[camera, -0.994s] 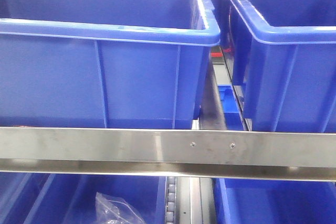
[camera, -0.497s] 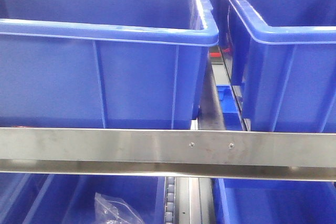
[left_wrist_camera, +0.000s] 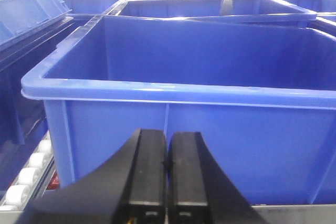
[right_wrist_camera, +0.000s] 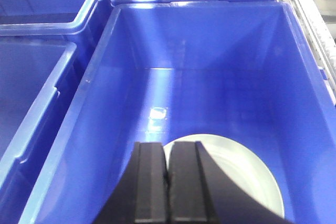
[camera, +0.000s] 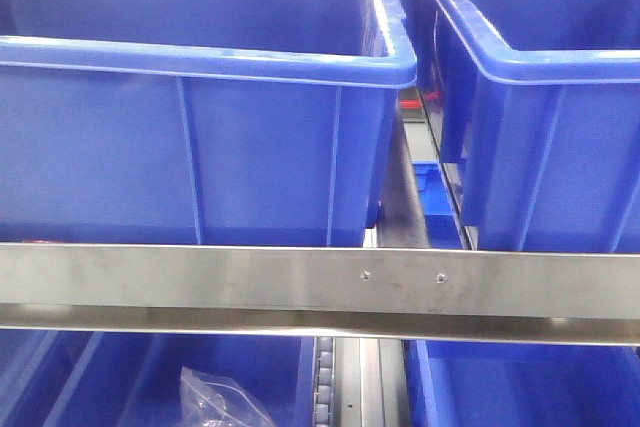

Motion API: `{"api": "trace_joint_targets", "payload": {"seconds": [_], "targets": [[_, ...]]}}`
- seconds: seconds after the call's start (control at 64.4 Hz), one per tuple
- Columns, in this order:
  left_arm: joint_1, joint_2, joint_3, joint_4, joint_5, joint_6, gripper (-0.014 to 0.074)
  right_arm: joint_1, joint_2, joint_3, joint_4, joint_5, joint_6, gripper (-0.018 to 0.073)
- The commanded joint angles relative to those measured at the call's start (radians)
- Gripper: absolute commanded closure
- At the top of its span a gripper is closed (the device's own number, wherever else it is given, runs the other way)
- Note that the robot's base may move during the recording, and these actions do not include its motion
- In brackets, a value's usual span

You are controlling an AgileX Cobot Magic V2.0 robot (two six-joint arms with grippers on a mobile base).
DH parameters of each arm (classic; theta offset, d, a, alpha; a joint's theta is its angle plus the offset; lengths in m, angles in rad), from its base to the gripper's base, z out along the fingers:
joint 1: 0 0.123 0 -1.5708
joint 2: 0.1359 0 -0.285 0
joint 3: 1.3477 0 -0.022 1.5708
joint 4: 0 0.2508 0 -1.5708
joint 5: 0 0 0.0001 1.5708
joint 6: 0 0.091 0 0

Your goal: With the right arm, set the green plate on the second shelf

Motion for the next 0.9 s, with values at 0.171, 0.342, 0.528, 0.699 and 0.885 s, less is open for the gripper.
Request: {"api": "trace_joint_targets", "payload": {"seconds": [0.171, 0.342, 0.528, 0.699, 0.885], "targets": [[-0.002, -0.016, 0.040, -0.006, -0.083, -0.002, 0.0466, -0.009, -0.297, 0.291, -0.067, -0.347, 0.076, 0.0531], [-0.002, -0.016, 0.040, -0.006, -0.083, -0.002, 0.0466, -0.002, -0.523, 0.563, -0.091, -0.483, 0.166, 0.0531], [-0.002, -0.016, 0.040, -0.006, -0.083, -0.002, 0.0466, 0.026, -0.619, 0.706, -0.228, -0.462, 0.283, 0.0531], [-0.002, -0.016, 0.040, -0.006, -0.083, -0.002, 0.0466, 0.027, -0.655, 0.748, -0.353, -0.462, 0.301, 0.0531], [-0.002, -0.016, 0.040, -0.006, -0.083, -0.002, 0.0466, 0.045, -0.823, 0.871, -0.356, -0.490, 0.303, 0.0531]]}}
